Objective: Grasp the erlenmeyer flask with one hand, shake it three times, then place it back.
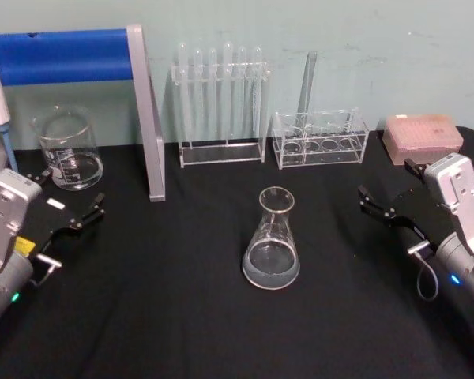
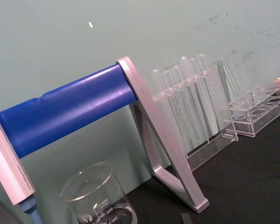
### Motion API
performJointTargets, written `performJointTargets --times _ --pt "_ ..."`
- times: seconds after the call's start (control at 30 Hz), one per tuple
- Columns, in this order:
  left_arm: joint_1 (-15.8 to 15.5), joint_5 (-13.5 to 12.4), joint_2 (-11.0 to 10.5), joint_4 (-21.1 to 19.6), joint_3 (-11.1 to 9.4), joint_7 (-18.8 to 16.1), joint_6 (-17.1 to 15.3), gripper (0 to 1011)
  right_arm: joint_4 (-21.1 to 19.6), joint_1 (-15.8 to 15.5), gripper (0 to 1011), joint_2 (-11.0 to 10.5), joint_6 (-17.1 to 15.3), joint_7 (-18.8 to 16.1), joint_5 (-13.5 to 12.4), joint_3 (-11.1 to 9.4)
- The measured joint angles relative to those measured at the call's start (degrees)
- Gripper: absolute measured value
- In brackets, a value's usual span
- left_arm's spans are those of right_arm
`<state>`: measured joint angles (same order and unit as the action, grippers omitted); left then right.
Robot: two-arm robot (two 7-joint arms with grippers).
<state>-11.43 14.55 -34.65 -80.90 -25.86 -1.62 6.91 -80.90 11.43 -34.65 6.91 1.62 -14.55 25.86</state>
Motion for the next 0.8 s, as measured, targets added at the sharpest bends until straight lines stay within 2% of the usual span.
performJointTargets --times 0.8 --pt "0.0 0.0 0.0 0.0 0.0 0.0 0.0 1001 0.0 0.0 1000 0.0 0.0 0.0 0.0 0.0"
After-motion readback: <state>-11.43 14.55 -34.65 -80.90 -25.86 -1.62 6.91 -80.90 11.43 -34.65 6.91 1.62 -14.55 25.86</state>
